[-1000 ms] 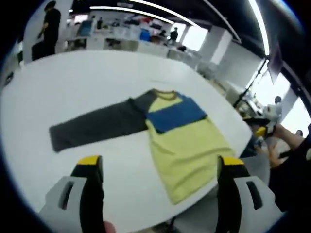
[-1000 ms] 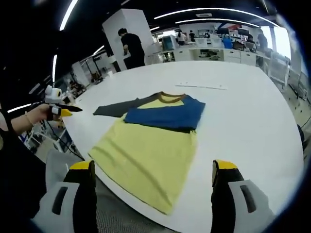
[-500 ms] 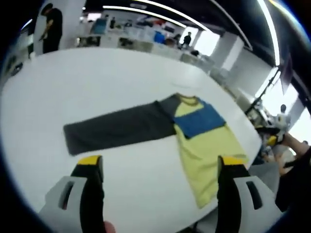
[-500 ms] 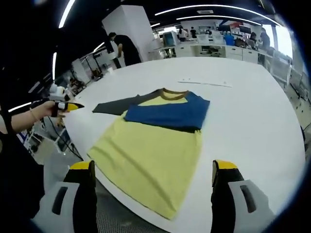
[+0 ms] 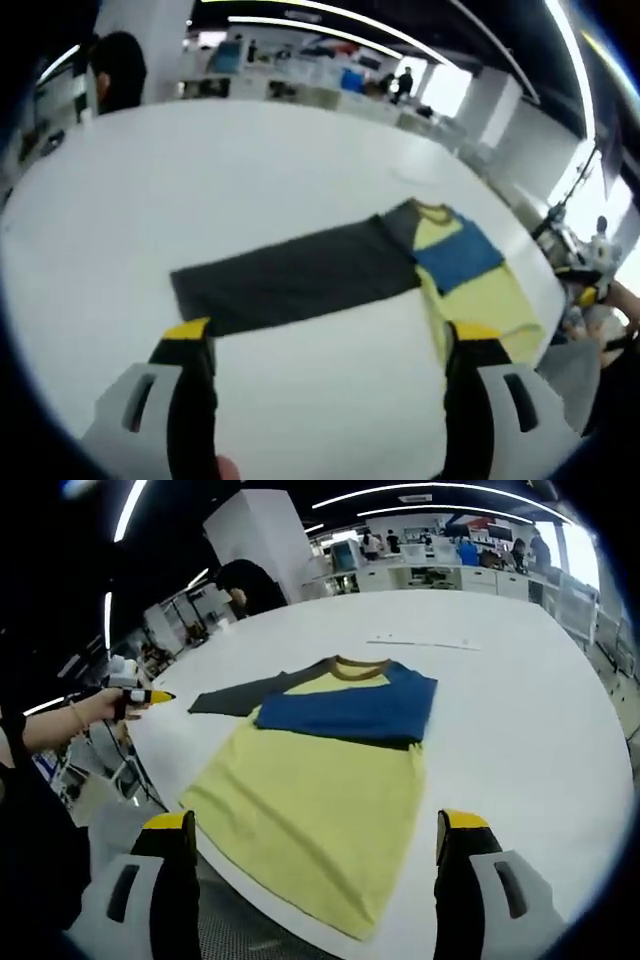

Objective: Fold the garment on the visible template until the final outline fits inside the template.

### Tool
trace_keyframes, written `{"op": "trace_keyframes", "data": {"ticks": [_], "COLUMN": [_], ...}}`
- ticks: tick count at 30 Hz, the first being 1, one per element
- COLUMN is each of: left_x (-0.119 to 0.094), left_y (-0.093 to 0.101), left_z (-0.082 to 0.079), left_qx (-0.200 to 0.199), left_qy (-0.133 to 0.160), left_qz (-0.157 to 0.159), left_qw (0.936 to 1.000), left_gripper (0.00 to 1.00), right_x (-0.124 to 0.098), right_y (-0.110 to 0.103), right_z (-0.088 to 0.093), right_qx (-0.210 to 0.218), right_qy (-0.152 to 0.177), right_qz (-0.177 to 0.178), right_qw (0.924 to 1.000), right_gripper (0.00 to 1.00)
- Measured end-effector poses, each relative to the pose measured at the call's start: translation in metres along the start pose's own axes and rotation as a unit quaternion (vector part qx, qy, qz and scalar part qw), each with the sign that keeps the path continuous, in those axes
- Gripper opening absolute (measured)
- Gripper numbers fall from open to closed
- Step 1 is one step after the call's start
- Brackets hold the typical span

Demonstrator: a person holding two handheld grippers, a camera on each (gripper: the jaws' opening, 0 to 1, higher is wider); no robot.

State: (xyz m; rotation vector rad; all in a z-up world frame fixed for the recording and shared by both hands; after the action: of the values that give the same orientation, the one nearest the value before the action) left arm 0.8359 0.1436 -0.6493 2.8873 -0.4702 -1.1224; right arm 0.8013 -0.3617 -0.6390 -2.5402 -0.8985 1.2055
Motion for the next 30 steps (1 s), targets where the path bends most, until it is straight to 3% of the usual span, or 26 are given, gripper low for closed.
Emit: {"op": "trace_keyframes", "data": {"ticks": [7, 19, 30], "left_x": [0.013, 0.03, 0.045], "left_y": [-0.034, -0.057, -0.099], "left_z": [-0.005, -0.001, 0.004], "left_qx": [-0.01, -0.017, -0.027], "left_qy": [0.005, -0.005, -0.01], "left_qz": [-0.025, -0.044, -0.082], "left_qw": [0.9996, 0.9989, 0.9962], "left_gripper": [0.87, 0.81, 0.72], "right_x": [0.005, 0.01, 0.012], "right_y": [-0.002, -0.001, 0.004], "right_z": [-0.002, -0.012, -0.006], "right_qx": [0.005, 0.007, 0.009], "right_qy": [-0.002, 0.003, -0.013], "right_qz": [0.0, 0.009, 0.02], "right_qw": [1.0, 0.9999, 0.9997], "right_gripper": [1.0, 0.97, 0.97]}}
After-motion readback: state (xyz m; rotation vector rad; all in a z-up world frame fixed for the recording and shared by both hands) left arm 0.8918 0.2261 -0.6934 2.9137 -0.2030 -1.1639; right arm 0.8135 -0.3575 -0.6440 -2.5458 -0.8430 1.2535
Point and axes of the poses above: the point that each gripper's makers call its tool centre point, and the gripper's own axes: x roughly forward along the fingers, y roughly to its right, z roughly out of its underside, the point moved 4 cm from there along -x, roughly backward along the fingers, and after that the axes turned 11 degrees about x, right-handed, at the moved point
